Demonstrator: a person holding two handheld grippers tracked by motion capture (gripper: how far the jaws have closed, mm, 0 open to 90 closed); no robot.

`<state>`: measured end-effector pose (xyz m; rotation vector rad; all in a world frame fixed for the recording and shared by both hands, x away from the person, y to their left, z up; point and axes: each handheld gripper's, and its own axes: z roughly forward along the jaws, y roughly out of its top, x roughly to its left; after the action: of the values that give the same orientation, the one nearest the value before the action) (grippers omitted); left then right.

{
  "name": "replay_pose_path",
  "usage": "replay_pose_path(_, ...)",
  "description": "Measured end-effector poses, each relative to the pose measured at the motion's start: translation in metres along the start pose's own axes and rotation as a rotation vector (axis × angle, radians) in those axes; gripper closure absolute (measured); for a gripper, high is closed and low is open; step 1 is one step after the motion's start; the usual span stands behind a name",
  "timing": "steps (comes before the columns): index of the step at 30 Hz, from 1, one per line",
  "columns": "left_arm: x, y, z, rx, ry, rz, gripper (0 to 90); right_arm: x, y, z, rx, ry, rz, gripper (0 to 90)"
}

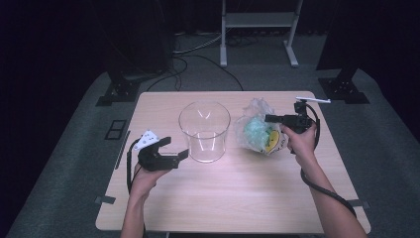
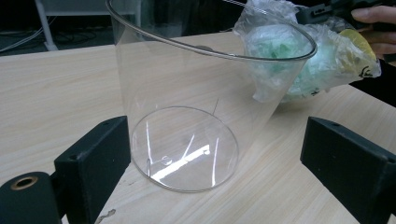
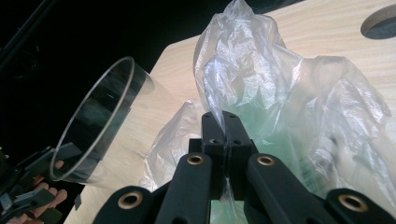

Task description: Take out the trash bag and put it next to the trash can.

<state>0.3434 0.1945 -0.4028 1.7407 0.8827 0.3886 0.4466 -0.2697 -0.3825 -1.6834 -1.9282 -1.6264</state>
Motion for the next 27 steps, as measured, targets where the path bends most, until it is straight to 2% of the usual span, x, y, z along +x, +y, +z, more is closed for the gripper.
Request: replay_pose_path(27, -0.001, -0.001, 0.003, 0.007, -0.003, 0.001, 7.5, -0.012, -0.026, 0.025, 0.062, -0.021, -0.014, 90.0)
